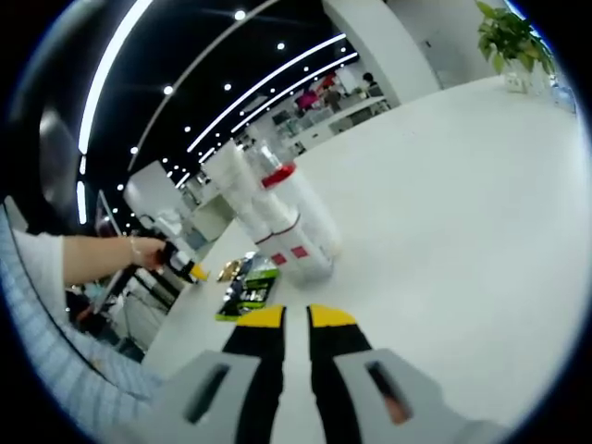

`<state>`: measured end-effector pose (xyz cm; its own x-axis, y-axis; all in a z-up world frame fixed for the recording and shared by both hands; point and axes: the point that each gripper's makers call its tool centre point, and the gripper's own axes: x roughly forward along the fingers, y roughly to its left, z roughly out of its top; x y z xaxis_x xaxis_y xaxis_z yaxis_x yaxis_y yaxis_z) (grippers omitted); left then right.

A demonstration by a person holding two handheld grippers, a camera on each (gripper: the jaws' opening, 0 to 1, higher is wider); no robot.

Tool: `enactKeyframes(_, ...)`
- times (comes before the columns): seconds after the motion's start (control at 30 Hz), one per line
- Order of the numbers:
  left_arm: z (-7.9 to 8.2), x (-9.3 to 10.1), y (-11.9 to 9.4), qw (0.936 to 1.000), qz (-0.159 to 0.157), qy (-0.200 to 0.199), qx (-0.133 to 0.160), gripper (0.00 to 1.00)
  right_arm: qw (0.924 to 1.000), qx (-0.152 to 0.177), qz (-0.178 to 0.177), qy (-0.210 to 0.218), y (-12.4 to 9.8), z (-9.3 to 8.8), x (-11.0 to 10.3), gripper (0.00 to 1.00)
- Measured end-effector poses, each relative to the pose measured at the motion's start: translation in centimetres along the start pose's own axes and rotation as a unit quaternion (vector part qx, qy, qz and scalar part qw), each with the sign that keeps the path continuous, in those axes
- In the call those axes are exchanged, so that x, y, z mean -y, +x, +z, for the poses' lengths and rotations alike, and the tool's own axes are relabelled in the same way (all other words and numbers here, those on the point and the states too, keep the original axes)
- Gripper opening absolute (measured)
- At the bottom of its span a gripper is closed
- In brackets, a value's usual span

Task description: Arrange the skincare products in the storage area until every visible bottle or jar stands upright without overlapping.

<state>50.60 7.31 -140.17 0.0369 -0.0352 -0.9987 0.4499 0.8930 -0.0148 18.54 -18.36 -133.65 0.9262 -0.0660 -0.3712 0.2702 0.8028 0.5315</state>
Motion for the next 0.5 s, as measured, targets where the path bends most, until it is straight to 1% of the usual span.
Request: enactKeyframes(0.5,0.14,0.00,0.16,1.0000,0.001,0.000,-0.003,0.42,1.0000,0.004,-0.002,0.008,0.04,-0.19,0.12,0.08)
